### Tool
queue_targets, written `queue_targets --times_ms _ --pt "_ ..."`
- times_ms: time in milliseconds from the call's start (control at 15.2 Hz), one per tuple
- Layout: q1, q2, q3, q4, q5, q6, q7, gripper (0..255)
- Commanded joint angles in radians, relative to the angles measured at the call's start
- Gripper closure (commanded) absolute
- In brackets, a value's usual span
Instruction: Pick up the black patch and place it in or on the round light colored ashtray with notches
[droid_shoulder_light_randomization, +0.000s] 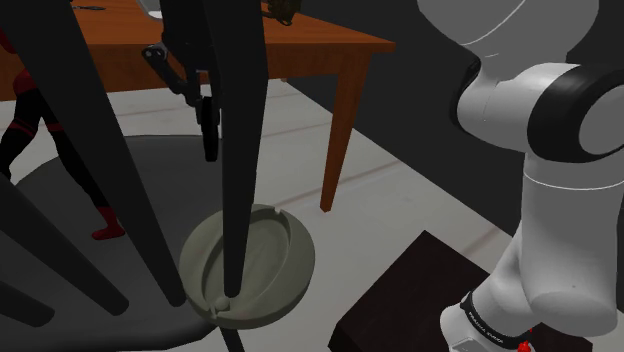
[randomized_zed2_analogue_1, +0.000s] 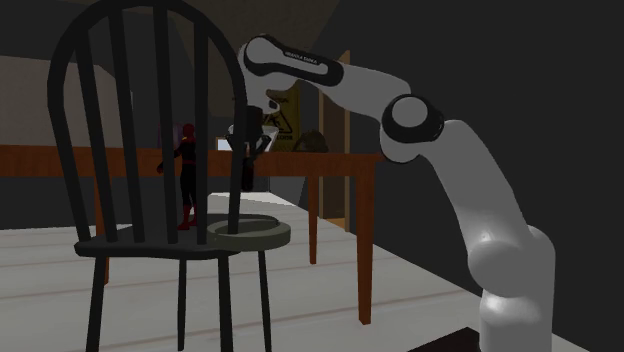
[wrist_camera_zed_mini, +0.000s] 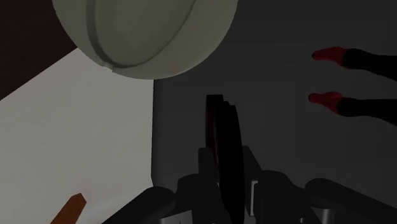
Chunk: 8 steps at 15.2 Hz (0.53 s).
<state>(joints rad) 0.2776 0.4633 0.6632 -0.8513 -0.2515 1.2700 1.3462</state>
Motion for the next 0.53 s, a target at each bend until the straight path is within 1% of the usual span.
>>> queue_targets --times_ms 0,198,462 --pt "-0.028 -0.074 0.020 -0.101 0.040 0.031 0.028 255" --pt "-0.061 -0.179 0.045 -0.226 0.102 0.062 0.060 255" --pt "-0.079 -0.297 0.068 -0.338 0.176 0.079 0.101 255"
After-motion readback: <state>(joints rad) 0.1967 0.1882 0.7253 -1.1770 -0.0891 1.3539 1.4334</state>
